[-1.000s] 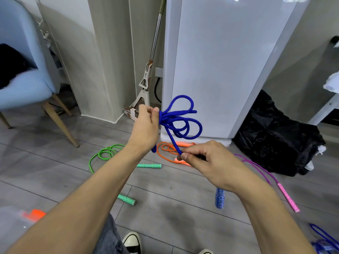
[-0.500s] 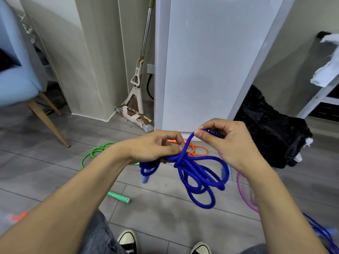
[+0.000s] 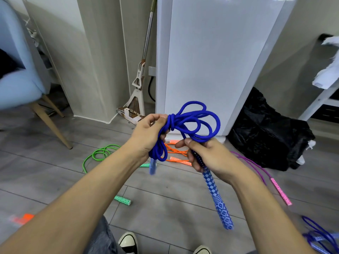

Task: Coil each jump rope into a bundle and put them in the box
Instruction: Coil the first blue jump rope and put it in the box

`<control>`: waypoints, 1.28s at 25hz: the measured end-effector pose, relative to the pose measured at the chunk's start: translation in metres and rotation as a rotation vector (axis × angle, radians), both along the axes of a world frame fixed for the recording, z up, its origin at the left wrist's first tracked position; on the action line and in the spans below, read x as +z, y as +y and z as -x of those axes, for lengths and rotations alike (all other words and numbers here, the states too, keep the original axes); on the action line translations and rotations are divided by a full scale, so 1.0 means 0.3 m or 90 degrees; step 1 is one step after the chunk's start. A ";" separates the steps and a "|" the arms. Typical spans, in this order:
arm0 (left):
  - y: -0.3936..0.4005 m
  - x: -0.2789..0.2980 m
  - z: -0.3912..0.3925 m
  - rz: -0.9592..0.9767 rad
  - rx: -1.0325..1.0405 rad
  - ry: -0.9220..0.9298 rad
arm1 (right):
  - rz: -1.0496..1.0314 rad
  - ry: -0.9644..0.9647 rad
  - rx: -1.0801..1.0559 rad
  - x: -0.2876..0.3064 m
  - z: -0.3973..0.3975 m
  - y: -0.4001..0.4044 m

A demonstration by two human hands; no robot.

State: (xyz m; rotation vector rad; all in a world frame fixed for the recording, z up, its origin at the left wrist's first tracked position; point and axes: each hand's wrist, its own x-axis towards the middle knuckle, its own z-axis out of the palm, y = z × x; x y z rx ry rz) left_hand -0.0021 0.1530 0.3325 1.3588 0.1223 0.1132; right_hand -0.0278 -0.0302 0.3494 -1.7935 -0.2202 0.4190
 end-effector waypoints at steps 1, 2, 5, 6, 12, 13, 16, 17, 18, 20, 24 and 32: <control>0.000 -0.006 -0.004 -0.024 0.039 -0.007 | 0.003 0.034 0.017 0.001 0.009 0.004; 0.007 -0.009 -0.011 -0.054 0.080 -0.020 | 0.009 0.064 0.038 0.002 0.018 0.007; 0.062 -0.022 -0.036 -0.148 0.149 -0.038 | 0.031 0.108 0.087 0.010 0.042 0.006; 0.078 -0.032 -0.043 -0.155 0.136 -0.017 | 0.024 0.105 0.081 0.015 0.039 0.001; 0.078 -0.035 -0.018 -0.029 -0.094 0.168 | -0.047 0.014 -0.007 0.060 0.036 -0.012; 0.077 -0.031 -0.013 -0.041 -0.131 0.177 | -0.027 -0.050 -0.010 0.059 0.037 -0.011; 0.077 -0.023 0.005 -0.105 -0.211 0.158 | 0.120 -0.285 -0.101 0.040 0.014 -0.027; 0.075 -0.016 0.012 -0.124 -0.230 0.148 | 0.133 -0.318 -0.132 0.040 0.011 -0.030; 0.073 -0.011 0.017 -0.127 -0.248 0.142 | 0.131 -0.336 -0.152 0.040 0.012 -0.028; 0.068 0.002 0.027 -0.090 -0.293 0.136 | 0.119 -0.368 -0.178 0.045 0.019 -0.015; 0.060 0.023 0.041 -0.025 -0.355 0.115 | 0.089 -0.391 -0.235 0.047 0.020 0.006; 0.114 0.043 0.048 0.034 -0.486 0.083 | -0.002 -0.370 -0.337 0.064 0.028 0.022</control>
